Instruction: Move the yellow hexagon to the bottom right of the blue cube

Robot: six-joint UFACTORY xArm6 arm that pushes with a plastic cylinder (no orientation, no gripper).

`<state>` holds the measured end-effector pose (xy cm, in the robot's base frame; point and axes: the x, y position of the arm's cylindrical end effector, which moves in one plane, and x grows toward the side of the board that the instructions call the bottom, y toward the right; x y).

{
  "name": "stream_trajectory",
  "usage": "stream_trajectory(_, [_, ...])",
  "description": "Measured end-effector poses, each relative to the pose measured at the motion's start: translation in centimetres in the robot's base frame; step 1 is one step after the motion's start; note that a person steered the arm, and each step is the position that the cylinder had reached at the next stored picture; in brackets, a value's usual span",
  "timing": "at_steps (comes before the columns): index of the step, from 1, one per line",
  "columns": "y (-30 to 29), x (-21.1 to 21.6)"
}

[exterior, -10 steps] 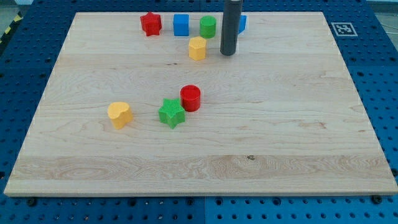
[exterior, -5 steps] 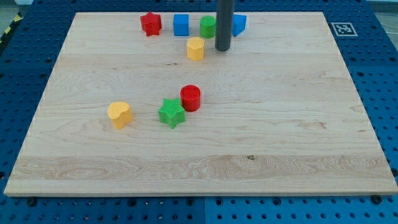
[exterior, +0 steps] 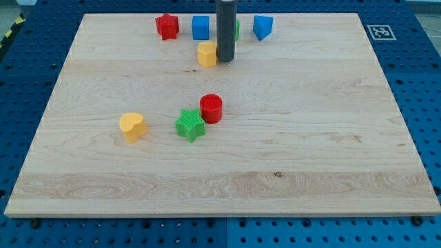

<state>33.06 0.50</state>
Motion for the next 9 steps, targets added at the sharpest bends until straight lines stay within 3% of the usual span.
stream_trajectory(2, [1.3,2.8])
stream_trajectory(6, [-7.5,3.3])
stream_trajectory(9, [-4.2,3.1])
